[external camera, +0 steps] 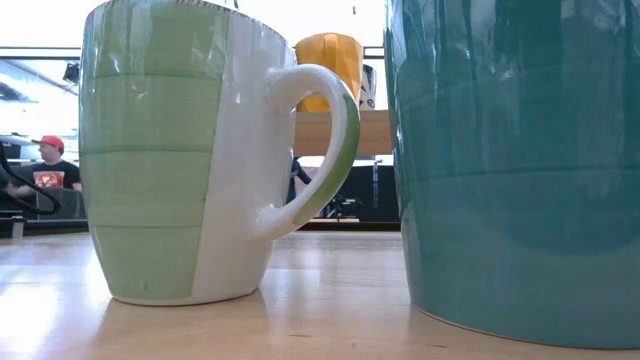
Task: Place coffee mugs
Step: Adjust the blue patterned mug on the shelf
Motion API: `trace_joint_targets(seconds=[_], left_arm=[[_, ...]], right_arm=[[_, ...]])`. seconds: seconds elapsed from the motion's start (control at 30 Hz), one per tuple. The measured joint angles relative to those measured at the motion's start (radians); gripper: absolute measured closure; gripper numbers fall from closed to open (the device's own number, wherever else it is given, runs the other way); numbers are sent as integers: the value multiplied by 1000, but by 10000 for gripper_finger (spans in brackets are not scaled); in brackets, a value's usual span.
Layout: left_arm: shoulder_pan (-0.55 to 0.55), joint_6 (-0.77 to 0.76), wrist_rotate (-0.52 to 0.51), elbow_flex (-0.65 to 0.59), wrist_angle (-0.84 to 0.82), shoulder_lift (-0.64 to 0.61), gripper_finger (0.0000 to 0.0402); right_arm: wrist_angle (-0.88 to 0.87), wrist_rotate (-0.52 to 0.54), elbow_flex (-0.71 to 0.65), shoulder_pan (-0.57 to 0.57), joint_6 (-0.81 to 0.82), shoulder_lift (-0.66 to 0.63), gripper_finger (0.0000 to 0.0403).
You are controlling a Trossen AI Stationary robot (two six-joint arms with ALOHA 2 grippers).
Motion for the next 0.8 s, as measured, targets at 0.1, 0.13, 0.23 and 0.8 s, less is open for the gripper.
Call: trace_joint_targets(seconds=[0.1,0.13,0.23,0.8], left_arm=[[0,0,0,0,0,0,317],[0,0,0,0,0,0,317],[0,-6,1,0,0,0,317],[0,-27,1,0,-2,0,317]], right_arm=[[-8,-12,-35,-24,-11,0,227],[0,-15,-59,-32,-16,-5,217],[88,-17,-162,-51,-26,-36,191],[722,-110,-728,-91,-50,-178,190]])
